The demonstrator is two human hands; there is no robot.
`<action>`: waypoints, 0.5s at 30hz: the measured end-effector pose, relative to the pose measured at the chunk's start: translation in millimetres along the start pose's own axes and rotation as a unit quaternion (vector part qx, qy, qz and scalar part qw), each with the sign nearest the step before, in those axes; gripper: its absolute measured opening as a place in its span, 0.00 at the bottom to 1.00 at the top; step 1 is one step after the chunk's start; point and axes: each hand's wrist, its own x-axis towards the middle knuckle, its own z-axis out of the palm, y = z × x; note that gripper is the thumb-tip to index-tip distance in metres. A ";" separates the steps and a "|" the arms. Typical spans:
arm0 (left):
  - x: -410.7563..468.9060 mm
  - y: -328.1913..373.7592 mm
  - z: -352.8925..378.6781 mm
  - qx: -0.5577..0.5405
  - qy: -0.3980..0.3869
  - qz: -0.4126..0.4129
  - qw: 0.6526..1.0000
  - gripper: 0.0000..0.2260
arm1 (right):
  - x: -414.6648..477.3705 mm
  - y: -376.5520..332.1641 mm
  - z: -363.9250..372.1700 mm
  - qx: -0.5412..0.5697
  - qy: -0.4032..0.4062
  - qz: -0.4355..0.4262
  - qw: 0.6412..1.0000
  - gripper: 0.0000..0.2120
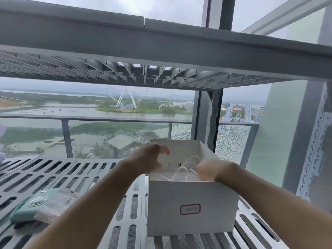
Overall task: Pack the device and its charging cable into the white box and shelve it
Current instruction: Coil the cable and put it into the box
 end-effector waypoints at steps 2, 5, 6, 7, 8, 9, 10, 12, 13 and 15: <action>1.5 8.4 4.5 -0.004 -0.026 0.006 1.000 0.18 | -3.9 5.2 2.7 0.063 -0.070 0.008 0.996 0.06; -0.5 14.6 12.1 0.018 -0.040 0.006 0.999 0.15 | -11.1 19.1 -4.4 0.173 -0.051 0.005 0.984 0.09; -1.6 15.3 12.5 0.013 -0.040 0.004 0.999 0.14 | -13.0 21.5 -5.7 0.208 -0.018 0.003 0.978 0.09; -2.6 15.9 11.8 0.002 -0.035 0.001 0.999 0.14 | -14.3 21.5 -5.9 0.239 0.014 -0.001 0.971 0.11; -3.6 16.4 10.8 -0.009 -0.024 0.001 1.000 0.14 | -14.0 19.1 -5.0 0.261 0.035 -0.011 0.965 0.13; -5.0 16.8 9.7 -0.017 -0.007 0.002 1.000 0.14 | -12.7 15.2 -3.2 0.267 0.046 -0.024 0.962 0.13; -6.6 16.7 8.3 -0.025 0.013 0.005 1.000 0.14 | -9.8 11.4 -0.7 0.268 0.056 -0.036 0.961 0.12; -12.0 15.2 5.1 -0.040 0.051 0.007 0.998 0.13 | -5.2 5.1 0.1 0.269 0.089 -0.045 0.958 0.11; -16.0 13.3 3.6 -0.045 0.069 0.006 0.997 0.13 | -4.3 2.7 -1.5 0.267 0.116 -0.048 0.955 0.11; -27.0 6.9 1.5 -0.054 0.102 -0.004 0.993 0.11 | -3.5 -3.2 -6.9 0.262 0.179 -0.066 0.946 0.10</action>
